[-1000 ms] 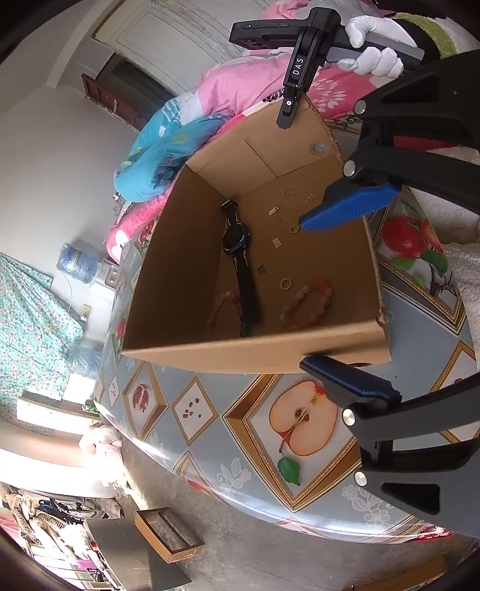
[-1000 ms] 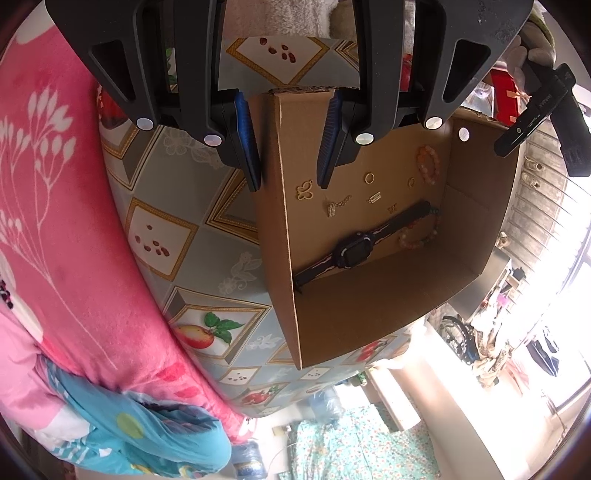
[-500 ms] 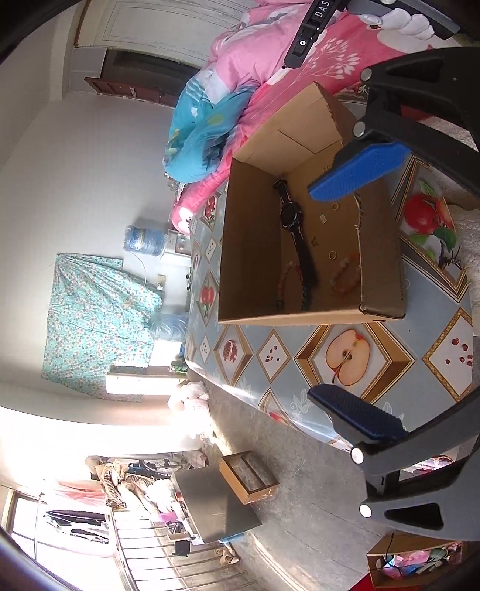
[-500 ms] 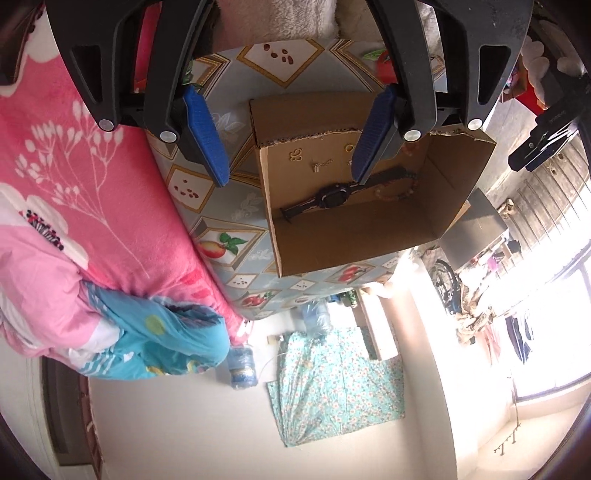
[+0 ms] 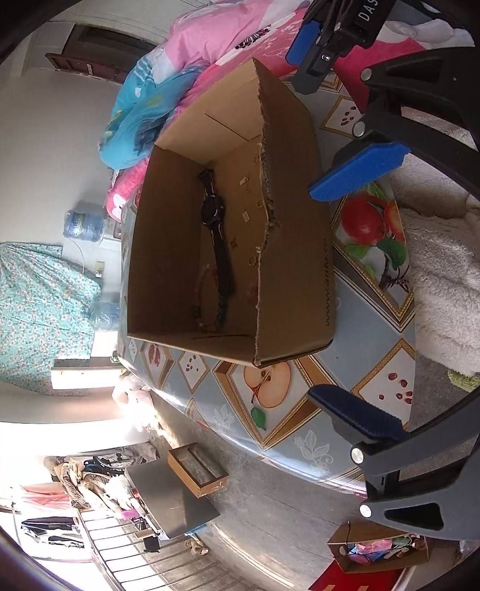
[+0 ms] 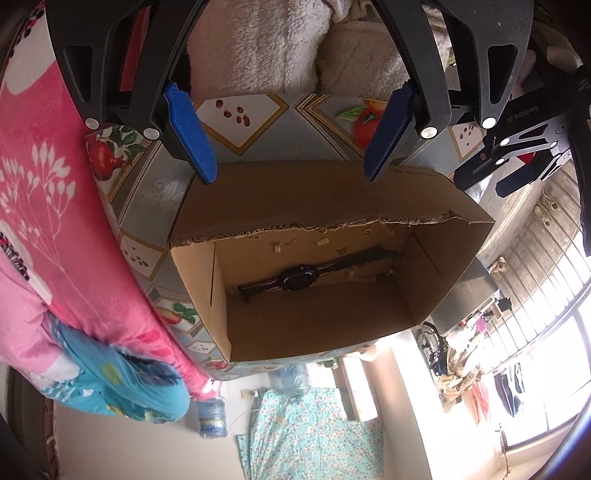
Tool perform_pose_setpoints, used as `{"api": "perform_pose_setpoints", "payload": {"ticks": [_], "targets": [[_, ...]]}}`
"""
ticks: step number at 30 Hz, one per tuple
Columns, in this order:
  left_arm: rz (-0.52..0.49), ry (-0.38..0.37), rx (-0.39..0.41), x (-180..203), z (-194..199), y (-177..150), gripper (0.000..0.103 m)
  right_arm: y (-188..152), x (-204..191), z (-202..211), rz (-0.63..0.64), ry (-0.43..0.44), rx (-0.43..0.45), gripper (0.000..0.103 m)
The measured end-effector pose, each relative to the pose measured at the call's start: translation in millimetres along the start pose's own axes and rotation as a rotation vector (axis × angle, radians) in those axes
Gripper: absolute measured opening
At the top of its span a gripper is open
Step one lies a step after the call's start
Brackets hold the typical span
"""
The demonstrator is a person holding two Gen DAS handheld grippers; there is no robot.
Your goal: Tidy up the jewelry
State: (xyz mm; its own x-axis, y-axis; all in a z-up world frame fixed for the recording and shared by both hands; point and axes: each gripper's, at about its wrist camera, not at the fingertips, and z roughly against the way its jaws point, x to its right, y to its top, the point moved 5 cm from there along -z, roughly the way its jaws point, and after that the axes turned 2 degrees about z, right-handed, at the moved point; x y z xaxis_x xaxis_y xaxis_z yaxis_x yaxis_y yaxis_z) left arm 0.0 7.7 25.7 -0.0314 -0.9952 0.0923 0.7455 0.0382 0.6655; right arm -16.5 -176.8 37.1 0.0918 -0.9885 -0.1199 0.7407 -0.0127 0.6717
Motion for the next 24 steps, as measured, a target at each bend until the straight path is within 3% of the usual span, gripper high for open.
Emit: {"api": "perform_pose_setpoints", "payload": {"ticks": [11,24], "targets": [[0.016,0.062,-0.113,3.8,-22.7,0.1,0.097,-0.1,-2.7,-18.5,-0.011,0.004,-0.072,0.078],[0.012,0.1,-0.124,8.2,-27.5,6.6,0.097,-2.0,-3.4,-26.6,-0.02,0.017,-0.104,0.078]]}}
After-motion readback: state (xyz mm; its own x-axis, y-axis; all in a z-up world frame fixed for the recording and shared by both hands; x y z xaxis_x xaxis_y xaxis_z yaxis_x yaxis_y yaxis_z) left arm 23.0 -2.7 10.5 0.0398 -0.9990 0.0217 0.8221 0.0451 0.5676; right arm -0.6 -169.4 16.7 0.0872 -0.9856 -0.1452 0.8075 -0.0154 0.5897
